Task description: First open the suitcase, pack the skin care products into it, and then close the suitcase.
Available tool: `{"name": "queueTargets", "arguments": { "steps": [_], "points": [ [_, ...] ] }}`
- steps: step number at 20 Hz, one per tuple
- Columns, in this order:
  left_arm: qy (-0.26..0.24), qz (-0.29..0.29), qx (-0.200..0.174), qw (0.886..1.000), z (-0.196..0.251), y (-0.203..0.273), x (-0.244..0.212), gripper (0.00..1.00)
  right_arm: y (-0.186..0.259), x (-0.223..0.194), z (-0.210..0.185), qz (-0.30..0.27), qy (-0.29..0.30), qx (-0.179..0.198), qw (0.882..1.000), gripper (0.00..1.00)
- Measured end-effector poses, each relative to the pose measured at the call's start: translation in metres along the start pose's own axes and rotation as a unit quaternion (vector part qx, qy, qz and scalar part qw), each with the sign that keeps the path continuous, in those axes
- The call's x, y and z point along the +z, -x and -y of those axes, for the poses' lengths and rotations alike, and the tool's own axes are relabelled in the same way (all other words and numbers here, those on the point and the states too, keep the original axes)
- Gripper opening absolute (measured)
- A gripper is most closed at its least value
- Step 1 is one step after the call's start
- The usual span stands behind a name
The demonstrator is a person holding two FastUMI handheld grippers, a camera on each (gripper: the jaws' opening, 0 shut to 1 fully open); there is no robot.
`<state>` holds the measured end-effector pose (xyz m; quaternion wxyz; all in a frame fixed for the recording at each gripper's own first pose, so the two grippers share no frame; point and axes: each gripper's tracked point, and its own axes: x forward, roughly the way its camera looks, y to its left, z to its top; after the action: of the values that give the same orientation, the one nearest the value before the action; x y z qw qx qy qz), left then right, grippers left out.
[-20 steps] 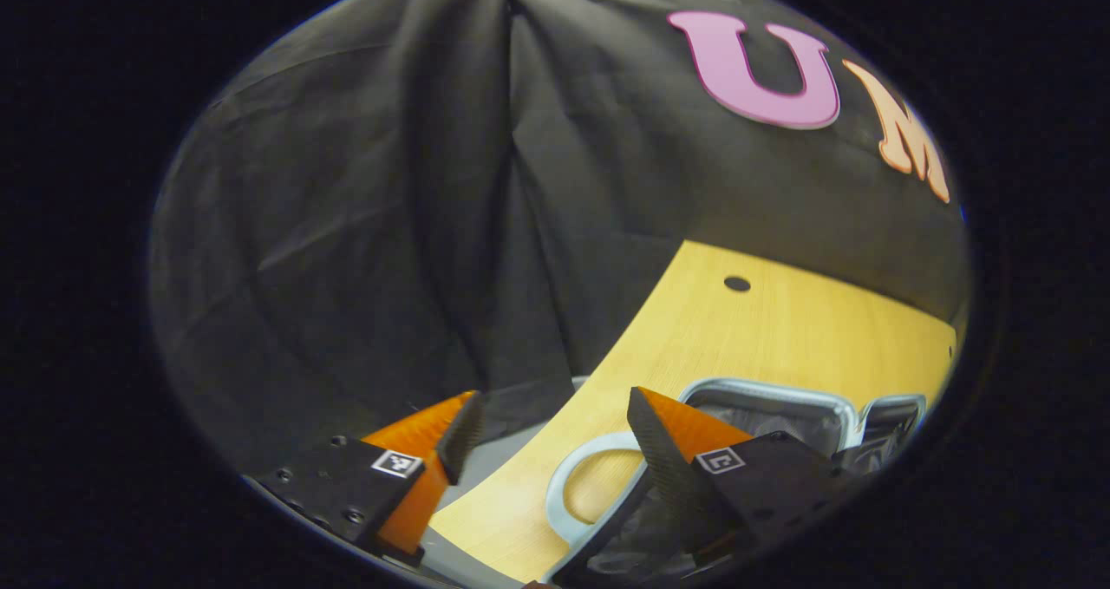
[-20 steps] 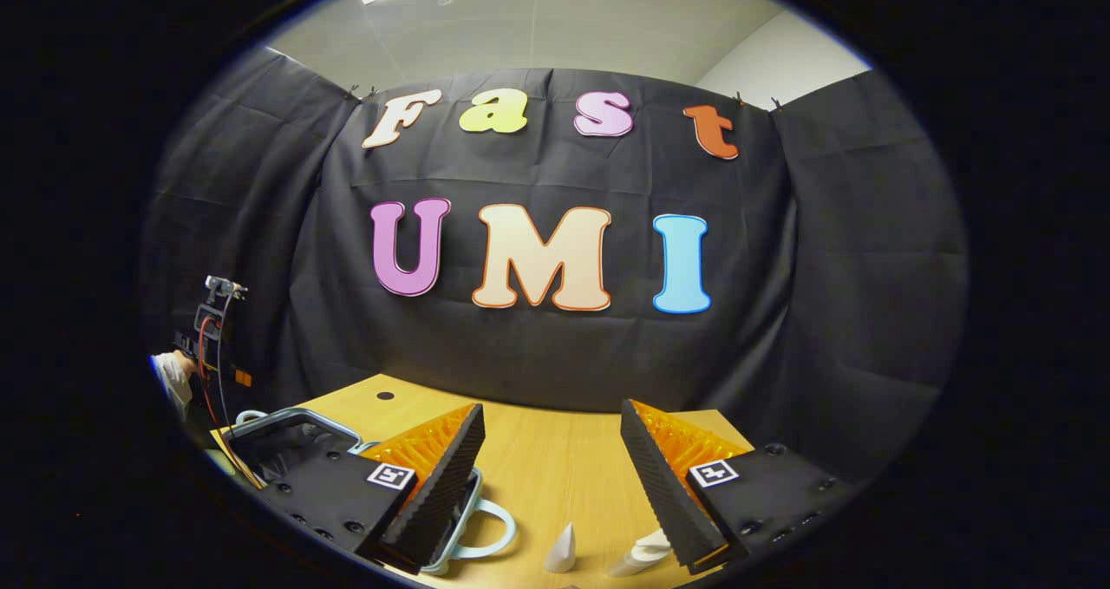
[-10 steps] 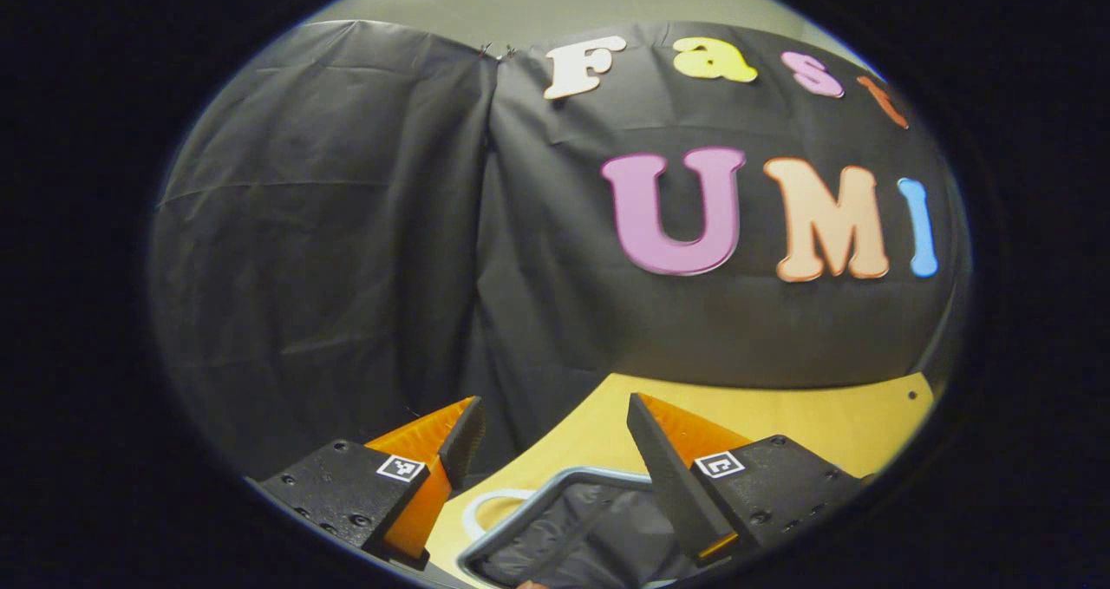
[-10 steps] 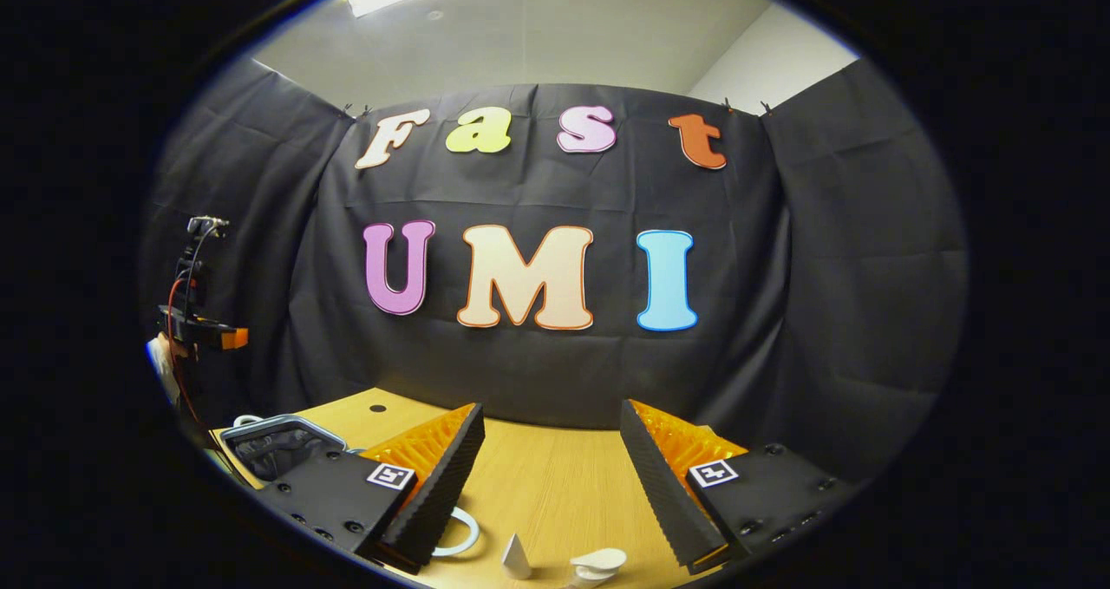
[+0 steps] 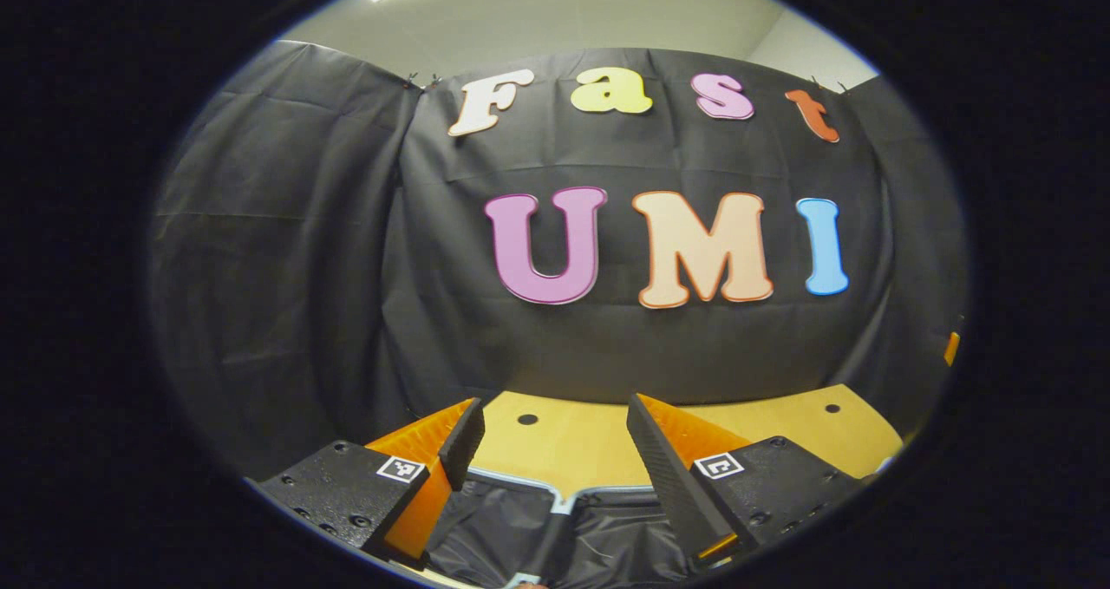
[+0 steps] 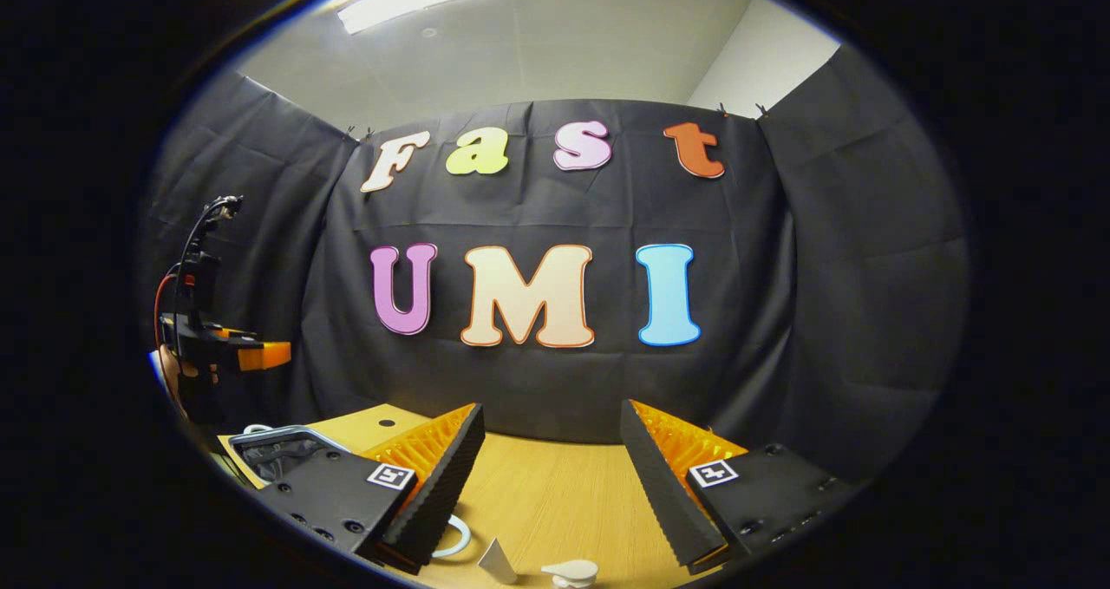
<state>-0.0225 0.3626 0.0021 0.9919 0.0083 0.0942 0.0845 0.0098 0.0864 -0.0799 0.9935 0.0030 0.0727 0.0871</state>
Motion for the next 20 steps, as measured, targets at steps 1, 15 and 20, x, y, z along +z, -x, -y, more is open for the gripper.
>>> {"name": "queueTargets", "arguments": {
  "steps": [1, 15, 20],
  "points": [
    [0.001, -0.001, -0.009, 1.0, -0.004, -0.002, 0.005, 1.0, 0.0, 0.0, 0.002, 0.002, -0.002, 0.001, 1.0, 0.99],
    [0.018, -0.037, -0.164, 0.986, -0.007, 0.043, 0.051, 0.96, 0.018, 0.006, 0.044, 0.012, -0.007, -0.019, 1.0, 0.98],
    [0.016, -0.087, -0.205, 0.975, 0.031, 0.057, 0.013, 0.97, 0.031, 0.012, 0.061, 0.02, 0.007, -0.025, 0.999, 0.98]
  ]
}}
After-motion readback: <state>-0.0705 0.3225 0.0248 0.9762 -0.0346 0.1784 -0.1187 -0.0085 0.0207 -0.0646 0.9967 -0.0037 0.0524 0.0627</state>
